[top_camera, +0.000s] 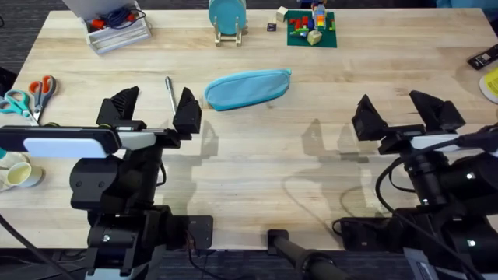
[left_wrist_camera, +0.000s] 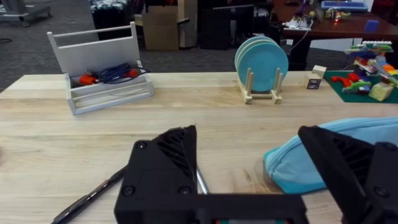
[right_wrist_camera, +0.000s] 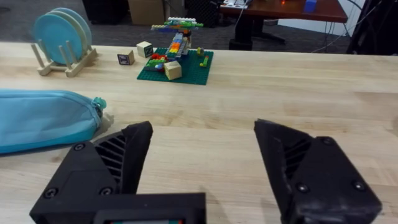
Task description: Unzip the bag, pick up the pens from the table one at a time and place them inside, then zip the bag closed.
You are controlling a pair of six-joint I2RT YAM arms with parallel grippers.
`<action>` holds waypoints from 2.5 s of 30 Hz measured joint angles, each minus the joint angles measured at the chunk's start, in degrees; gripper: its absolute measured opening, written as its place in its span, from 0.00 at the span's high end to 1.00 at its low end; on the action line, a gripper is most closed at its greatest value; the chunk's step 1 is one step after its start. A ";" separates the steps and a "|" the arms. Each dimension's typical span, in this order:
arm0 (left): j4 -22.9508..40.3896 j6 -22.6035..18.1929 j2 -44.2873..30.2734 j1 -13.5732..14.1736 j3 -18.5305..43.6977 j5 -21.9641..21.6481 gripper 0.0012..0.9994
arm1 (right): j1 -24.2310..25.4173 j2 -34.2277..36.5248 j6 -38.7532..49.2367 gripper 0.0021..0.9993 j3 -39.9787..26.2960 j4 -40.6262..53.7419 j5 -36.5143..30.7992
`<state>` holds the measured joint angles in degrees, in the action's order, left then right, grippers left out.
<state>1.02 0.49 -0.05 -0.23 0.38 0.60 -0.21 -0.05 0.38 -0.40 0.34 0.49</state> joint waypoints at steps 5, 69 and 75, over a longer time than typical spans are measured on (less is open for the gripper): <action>0.02 0.00 0.00 0.00 0.00 0.00 0.01 | 0.00 0.00 0.02 0.00 0.00 0.00 0.17; 49.38 5.79 -65.87 0.00 63.34 8.87 0.01 | -1.99 73.34 -0.13 0.00 -66.29 43.04 6.67; 49.29 5.81 -68.27 -0.02 63.34 8.87 0.01 | -2.67 75.32 -0.13 0.00 -66.29 42.99 6.82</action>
<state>50.30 6.30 -68.33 -0.25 63.72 9.47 -2.87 75.26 0.25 -66.70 43.33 7.31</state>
